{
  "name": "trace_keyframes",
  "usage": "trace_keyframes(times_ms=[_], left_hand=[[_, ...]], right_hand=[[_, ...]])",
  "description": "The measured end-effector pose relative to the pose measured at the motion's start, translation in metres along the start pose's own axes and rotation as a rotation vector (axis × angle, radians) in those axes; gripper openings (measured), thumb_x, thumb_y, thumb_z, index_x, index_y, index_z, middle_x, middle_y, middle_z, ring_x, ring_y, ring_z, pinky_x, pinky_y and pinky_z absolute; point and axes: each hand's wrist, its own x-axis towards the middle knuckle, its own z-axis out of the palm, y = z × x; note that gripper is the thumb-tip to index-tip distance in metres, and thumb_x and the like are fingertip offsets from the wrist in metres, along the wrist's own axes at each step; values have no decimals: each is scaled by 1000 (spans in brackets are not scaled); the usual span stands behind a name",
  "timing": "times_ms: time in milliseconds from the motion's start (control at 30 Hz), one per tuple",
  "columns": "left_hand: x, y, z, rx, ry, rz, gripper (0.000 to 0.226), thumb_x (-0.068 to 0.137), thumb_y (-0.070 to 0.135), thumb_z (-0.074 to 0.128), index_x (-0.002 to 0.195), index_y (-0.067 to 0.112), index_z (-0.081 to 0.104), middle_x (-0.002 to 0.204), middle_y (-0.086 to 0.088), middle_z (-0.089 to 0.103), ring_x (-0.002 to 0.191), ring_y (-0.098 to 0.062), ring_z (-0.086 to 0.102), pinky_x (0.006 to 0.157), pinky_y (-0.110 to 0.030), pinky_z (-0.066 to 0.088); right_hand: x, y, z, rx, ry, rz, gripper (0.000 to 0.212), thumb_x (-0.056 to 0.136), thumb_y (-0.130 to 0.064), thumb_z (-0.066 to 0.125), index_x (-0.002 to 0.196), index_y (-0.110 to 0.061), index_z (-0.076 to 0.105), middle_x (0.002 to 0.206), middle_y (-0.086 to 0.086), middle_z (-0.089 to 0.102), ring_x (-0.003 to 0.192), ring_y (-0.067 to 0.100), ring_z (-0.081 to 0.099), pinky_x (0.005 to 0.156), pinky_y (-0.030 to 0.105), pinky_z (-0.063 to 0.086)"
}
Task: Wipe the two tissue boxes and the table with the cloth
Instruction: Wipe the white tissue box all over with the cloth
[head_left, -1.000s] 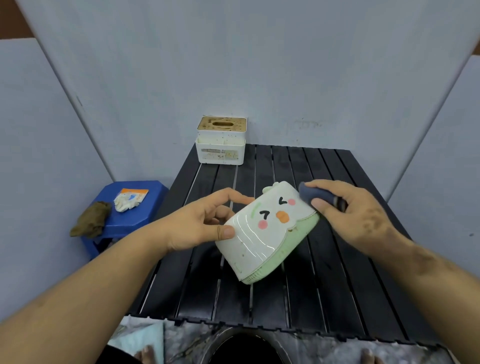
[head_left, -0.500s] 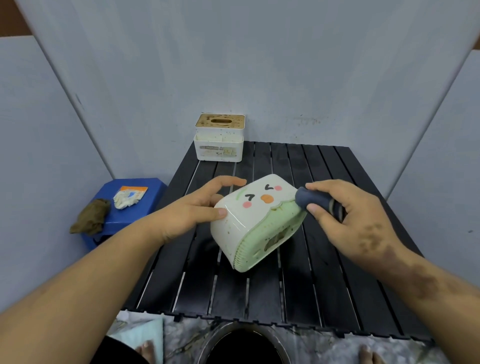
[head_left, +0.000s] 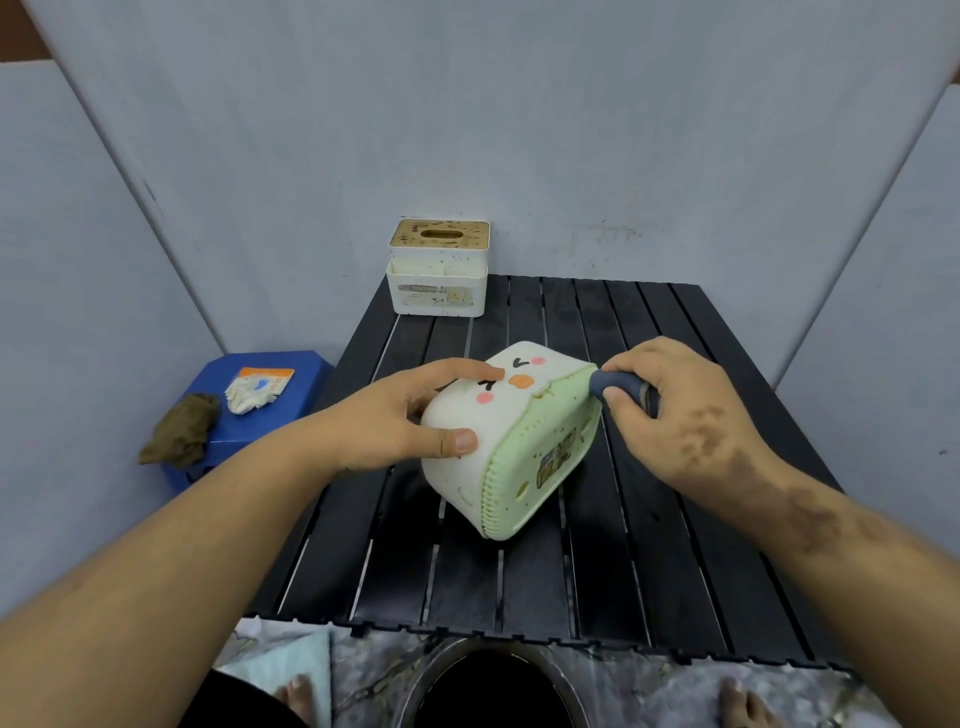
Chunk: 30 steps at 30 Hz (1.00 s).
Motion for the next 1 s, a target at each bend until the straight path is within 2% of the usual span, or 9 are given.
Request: trace_keyframes(times_ms=[67, 200, 300, 467, 567, 667, 767, 900, 1000], left_hand=[[0, 1, 1, 9, -8, 3, 63, 72, 50, 80, 130, 57, 57, 134, 23, 61, 119, -7, 63, 94, -26, 57], [0, 4, 4, 22, 4, 6, 56, 87, 27, 81, 130, 56, 58, 135, 23, 59, 121, -9, 61, 94, -24, 55], [-1, 5, 5, 16, 6, 10, 57, 82, 33, 81, 128, 58, 58, 134, 23, 59, 120, -9, 62, 93, -25, 56], [-1, 5, 8, 0, 6, 8, 59, 80, 34, 81, 128, 58, 58, 136, 19, 59, 121, -13, 62, 99, -36, 57], [-2, 5, 6, 4, -1, 2, 58, 87, 25, 82, 128, 57, 58, 135, 17, 60, 120, -13, 63, 99, -39, 58], [-2, 6, 6, 12, 2, -7, 57, 89, 24, 80, 128, 59, 58, 136, 16, 60, 119, -12, 63, 99, -39, 58], [-3, 7, 7, 24, 2, -5, 57, 88, 26, 81, 128, 59, 57, 136, 14, 60, 118, -13, 63, 99, -38, 58], [-4, 8, 7, 30, -4, -6, 58, 89, 22, 79, 128, 59, 57, 136, 16, 59, 119, -11, 63, 96, -33, 58], [-3, 11, 10, 52, 7, -1, 56, 90, 24, 79, 128, 59, 57, 137, 18, 57, 117, -9, 62, 93, -26, 58]], right_hand=[[5, 0, -2, -10, 26, 28, 13, 89, -15, 63, 97, -21, 72, 99, -7, 60, 92, 7, 56, 76, 3, 34], [8, -9, -1, -1, 36, 25, 11, 89, -18, 64, 97, -20, 72, 98, -6, 61, 94, 11, 58, 80, 12, 39], [5, -22, 3, 25, -10, -55, 12, 87, -21, 67, 98, -21, 73, 97, -7, 61, 92, 9, 58, 84, 22, 45], [14, -6, -2, -32, 55, 75, 7, 87, -20, 68, 91, -20, 73, 95, -5, 61, 89, 12, 60, 78, 21, 43], [7, -15, 3, -3, 30, -53, 10, 86, -19, 69, 95, -20, 74, 94, -7, 61, 88, 8, 58, 80, 20, 46], [11, -11, 1, 21, 5, -83, 13, 85, -20, 71, 98, -21, 74, 94, -8, 63, 89, 6, 58, 82, 18, 47], [14, -7, 1, -22, 45, -60, 12, 87, -18, 68, 98, -21, 73, 95, -8, 61, 89, 7, 57, 84, 24, 48], [9, -15, 2, -10, -61, -150, 15, 90, -20, 65, 102, -18, 73, 96, -7, 59, 90, 10, 58, 81, 23, 47], [16, -10, -5, -36, -44, -72, 13, 90, -20, 65, 99, -18, 73, 96, -4, 59, 89, 11, 58, 80, 25, 48]])
